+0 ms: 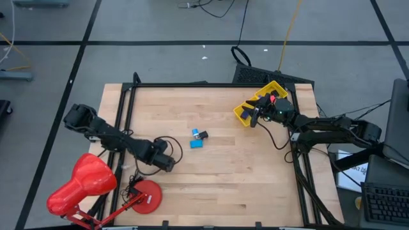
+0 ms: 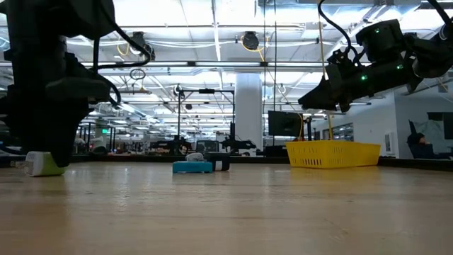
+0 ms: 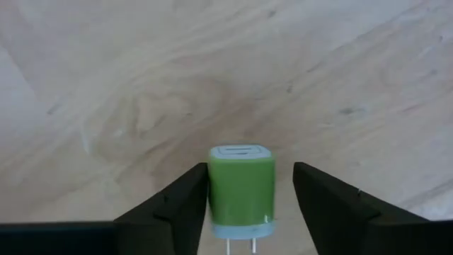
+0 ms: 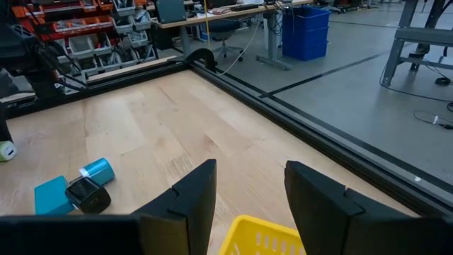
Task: Pick & Place Office items
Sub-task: Put the green charger adapter into the top yellow basket
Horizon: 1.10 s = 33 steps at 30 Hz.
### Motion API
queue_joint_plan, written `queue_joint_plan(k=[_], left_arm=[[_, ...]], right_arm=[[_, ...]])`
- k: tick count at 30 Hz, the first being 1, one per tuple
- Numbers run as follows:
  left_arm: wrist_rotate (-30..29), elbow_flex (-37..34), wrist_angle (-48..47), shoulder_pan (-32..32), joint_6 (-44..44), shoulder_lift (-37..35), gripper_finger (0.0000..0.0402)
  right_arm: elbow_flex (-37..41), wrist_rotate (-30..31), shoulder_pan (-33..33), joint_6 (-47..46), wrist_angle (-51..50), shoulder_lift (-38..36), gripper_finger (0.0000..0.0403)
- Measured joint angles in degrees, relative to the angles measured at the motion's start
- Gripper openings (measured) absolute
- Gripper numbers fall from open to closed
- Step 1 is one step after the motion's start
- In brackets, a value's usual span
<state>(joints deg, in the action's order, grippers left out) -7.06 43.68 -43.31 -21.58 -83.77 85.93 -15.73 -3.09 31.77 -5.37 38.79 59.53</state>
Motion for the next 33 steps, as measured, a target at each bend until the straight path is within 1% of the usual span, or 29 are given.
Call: queue_joint_plan(k=[3, 9, 12, 14, 19, 22, 24, 28, 30, 33], left_arm=[[1.5, 0.0, 0.3, 0.4, 0.0, 0.0, 0.018], [1.8, -1.9, 2.5, 0.4, 0.0, -0.3, 0.0133], [1.4, -2.9, 2.5, 0.4, 0.8, -0.3, 0.0129], [0.4, -2.9, 3.2, 0.4, 3.2, -0.2, 0.0129], [-5.1, -2.7, 10.2, 0.5, 12.8, -0.1, 0.0135], [-7.1, -1.3, 13.1, 1.0, 18.5, 0.3, 0.0129], [-8.2, 0.4, 15.8, 1.7, 22.8, 0.0, 0.0128], [-9.4, 4.3, 24.5, 4.1, 33.8, -0.2, 0.0128], [-9.5, 5.7, 30.8, 5.3, 41.0, -0.2, 0.0128], [-9.5, 6.4, 42.2, 7.1, 52.7, -0.3, 0.0128]], right_arm=[[0.0, 0.0, 0.0, 0.0, 0.0, 0.0, 0.0155], [0.0, 0.0, 0.0, 0.0, -0.1, 0.0, 0.0155], [0.0, 0.0, 0.0, 0.0, -0.1, 0.0, 0.0155], [0.0, 0.0, 0.0, 0.0, -0.1, 0.0, 0.0154], [0.0, -0.1, -0.1, 0.0, 0.1, 0.0, 0.0151], [0.0, -0.4, -1.1, 0.3, 0.7, 0.0, 0.0151], [0.0, -3.4, -2.2, 1.7, 1.8, 0.0, 0.0149], [0.0, -9.4, -5.8, 4.6, 5.4, 0.0, 0.0149], [0.0, -10.6, -8.4, 6.8, 6.8, 0.0, 0.0149], [-0.1, -10.6, -13.2, 12.2, 7.7, 0.4, 0.015]])
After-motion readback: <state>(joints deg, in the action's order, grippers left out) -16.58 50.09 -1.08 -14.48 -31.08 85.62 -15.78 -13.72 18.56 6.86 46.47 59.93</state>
